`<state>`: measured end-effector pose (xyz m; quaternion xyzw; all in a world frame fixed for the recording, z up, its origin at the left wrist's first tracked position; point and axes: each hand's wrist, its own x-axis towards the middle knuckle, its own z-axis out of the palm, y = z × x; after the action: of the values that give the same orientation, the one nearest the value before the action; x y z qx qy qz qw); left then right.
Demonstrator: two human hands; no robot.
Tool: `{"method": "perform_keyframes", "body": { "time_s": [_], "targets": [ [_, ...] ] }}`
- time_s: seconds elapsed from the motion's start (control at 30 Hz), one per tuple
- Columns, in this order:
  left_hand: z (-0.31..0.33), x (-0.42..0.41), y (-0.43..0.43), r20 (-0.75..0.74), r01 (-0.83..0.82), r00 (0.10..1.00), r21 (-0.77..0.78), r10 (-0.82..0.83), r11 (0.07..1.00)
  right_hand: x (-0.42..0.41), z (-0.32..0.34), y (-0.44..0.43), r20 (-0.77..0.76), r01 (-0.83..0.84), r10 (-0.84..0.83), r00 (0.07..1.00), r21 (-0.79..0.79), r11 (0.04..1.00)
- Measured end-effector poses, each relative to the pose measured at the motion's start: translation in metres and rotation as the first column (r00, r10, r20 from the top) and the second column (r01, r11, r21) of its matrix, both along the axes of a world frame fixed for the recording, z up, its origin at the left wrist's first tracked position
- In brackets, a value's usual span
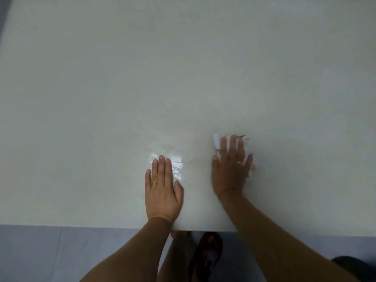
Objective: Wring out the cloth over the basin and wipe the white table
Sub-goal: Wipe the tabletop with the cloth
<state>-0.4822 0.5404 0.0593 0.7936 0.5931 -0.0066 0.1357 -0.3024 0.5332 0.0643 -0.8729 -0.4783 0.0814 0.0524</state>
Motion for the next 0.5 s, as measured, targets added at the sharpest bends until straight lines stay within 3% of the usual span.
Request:
{"method": "perform_keyframes", "body": {
  "time_s": [0.1,0.23,0.27,0.3,0.37,0.43,0.5],
  "targets": [
    [0.000,-0.001,0.000,-0.026,0.007,1.000,-0.018,-0.008,1.000,-0.043,-0.001,-0.010,0.019,-0.336,0.336,0.942,-0.016,0.942],
    [0.003,-0.001,0.002,-0.001,0.004,1.000,-0.028,-0.004,1.000,0.009,0.000,-0.004,0.080,-0.674,0.675,0.734,-0.045,0.738],
    [0.004,0.000,0.003,0.008,0.003,1.000,-0.027,-0.003,1.000,0.027,0.000,0.001,0.121,-0.662,0.663,0.739,-0.055,0.747],
    [0.004,0.000,0.003,0.016,0.001,1.000,-0.029,-0.001,1.000,0.043,0.000,0.006,0.136,-0.581,0.581,0.802,-0.049,0.813],
    [0.004,0.000,0.003,0.029,-0.002,1.000,-0.035,0.003,0.999,0.050,0.004,0.017,0.074,-0.248,0.250,0.966,-0.029,0.968],
    [0.005,0.000,0.003,0.038,-0.002,0.999,-0.034,0.003,0.999,0.021,0.005,0.027,0.026,0.013,-0.013,1.000,0.012,1.000],
    [0.005,0.001,0.003,0.034,0.002,0.999,-0.034,0.000,0.999,-0.020,0.004,0.027,0.023,-0.083,0.082,0.996,0.029,0.996]
  ]
}}
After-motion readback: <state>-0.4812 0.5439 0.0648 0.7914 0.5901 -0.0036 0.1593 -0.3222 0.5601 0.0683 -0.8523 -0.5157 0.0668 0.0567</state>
